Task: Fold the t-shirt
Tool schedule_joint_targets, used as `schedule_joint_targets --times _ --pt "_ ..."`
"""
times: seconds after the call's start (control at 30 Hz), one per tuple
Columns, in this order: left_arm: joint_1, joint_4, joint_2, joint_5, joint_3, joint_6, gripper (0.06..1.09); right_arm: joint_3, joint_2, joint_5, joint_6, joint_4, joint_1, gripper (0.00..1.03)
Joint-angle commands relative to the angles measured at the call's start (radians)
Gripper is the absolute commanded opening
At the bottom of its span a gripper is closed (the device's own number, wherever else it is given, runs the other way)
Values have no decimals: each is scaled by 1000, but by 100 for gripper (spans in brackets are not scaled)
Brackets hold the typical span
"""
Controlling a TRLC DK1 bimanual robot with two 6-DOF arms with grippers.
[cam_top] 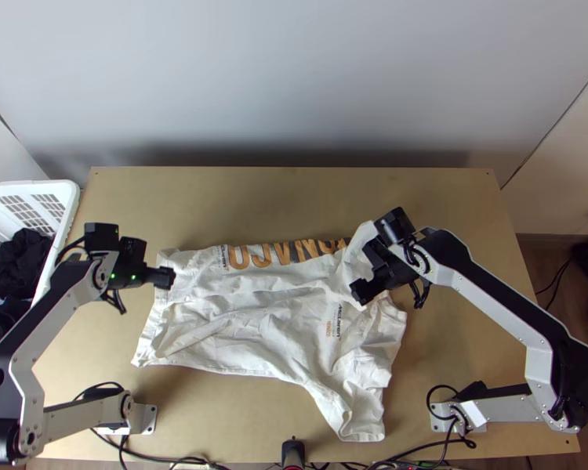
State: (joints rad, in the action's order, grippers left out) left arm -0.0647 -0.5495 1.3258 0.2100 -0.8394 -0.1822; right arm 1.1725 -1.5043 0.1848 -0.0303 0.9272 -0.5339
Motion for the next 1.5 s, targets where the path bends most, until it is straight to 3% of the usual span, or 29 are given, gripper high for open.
schedule_joint_targets --times 0.0,0.3,0.33,0.6,0.73,1.47 --pt "11 80 108 0 -61 64 103 -8 6 -1 1 1 -3 92" --pt "20 91 210 -1 -130 90 102 -17 15 -1 1 1 2 92" --pt "20 91 216 -1 -135 90 98 -17 15 -1 1 1 2 92" --pt "40 85 240 5 -147 76 45 -11 9 -1 1 -1 3 92" --pt "43 89 247 6 -153 84 9 -10 7 -1 1 -1 5 92" --pt "-52 211 428 -43 -371 61 9 -7 1 -1 1 -2 8 92"
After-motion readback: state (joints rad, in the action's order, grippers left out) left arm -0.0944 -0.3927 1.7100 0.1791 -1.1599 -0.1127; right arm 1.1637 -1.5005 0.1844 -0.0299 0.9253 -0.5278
